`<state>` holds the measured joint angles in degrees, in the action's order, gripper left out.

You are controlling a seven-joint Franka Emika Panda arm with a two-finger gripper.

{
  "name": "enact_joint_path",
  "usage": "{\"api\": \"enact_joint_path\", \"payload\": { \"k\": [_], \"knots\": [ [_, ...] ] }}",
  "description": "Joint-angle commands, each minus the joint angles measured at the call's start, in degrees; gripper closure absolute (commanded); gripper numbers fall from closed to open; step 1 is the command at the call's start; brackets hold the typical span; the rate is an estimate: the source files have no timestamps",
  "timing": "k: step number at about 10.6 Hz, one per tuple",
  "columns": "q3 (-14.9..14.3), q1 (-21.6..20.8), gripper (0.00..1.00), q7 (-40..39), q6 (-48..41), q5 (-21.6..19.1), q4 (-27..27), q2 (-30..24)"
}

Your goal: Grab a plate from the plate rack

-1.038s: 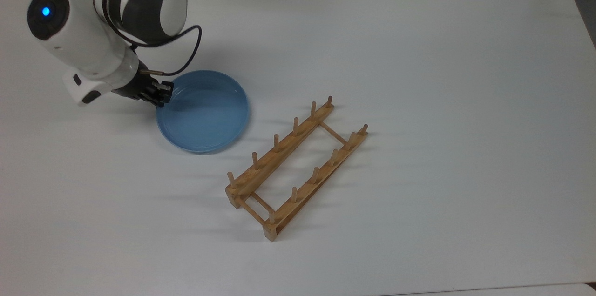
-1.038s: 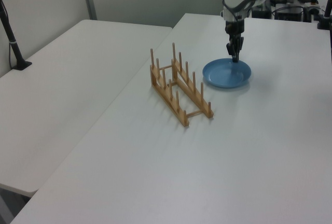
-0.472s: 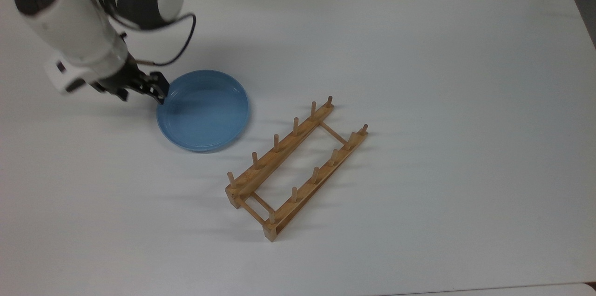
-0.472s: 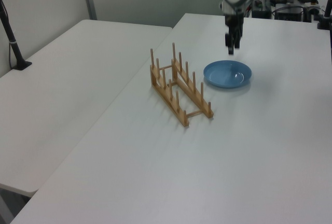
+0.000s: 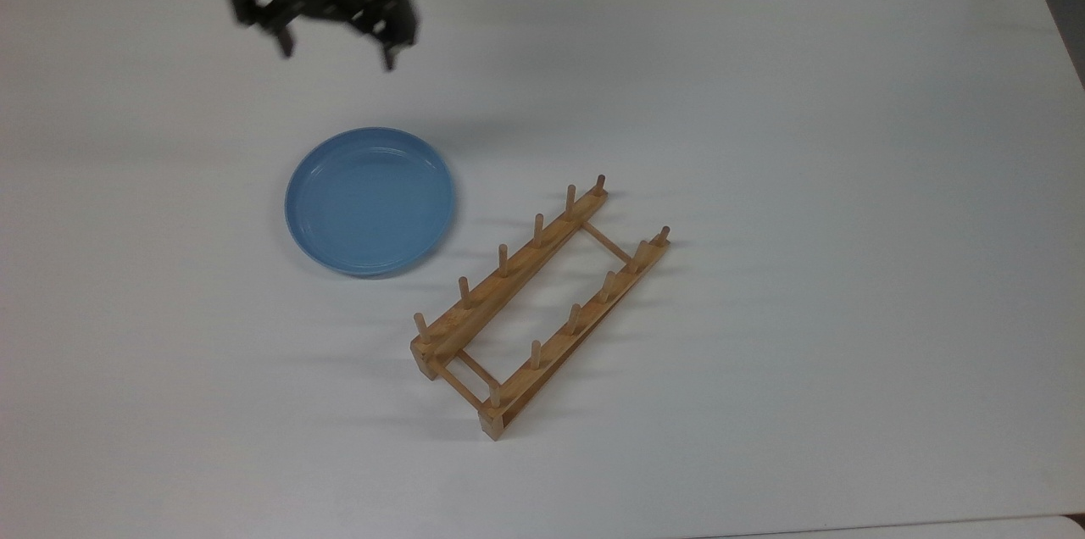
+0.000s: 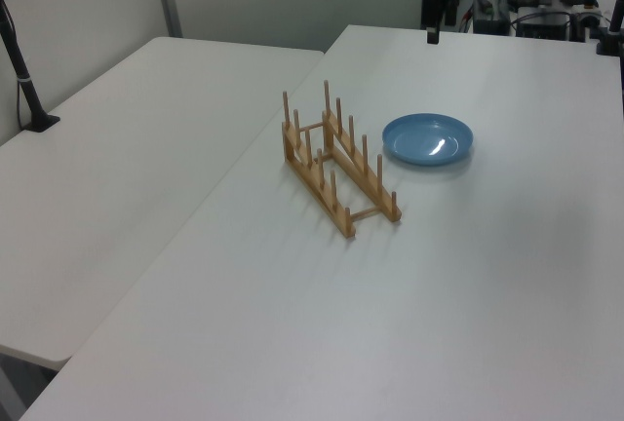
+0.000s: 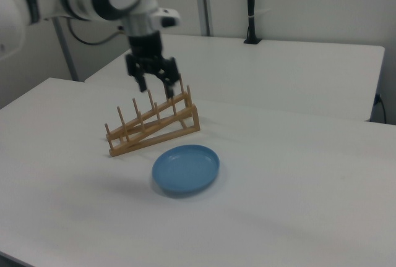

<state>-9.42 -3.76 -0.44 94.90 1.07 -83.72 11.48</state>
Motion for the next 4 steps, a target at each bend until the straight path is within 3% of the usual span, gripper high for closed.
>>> {"api": "enact_joint_path", "payload": {
  "k": [1,2,4],
  "knots": [
    [0.8,-2.5,0.0,2.4,-0.8,0.8,-6.1,-8.3],
    [0.5,-4.4,0.0,2.5,-1.6,1.0,-6.1,-8.3],
    [0.4,-4.2,0.0,1.7,-1.3,0.7,-6.0,-7.4]
  ]
}}
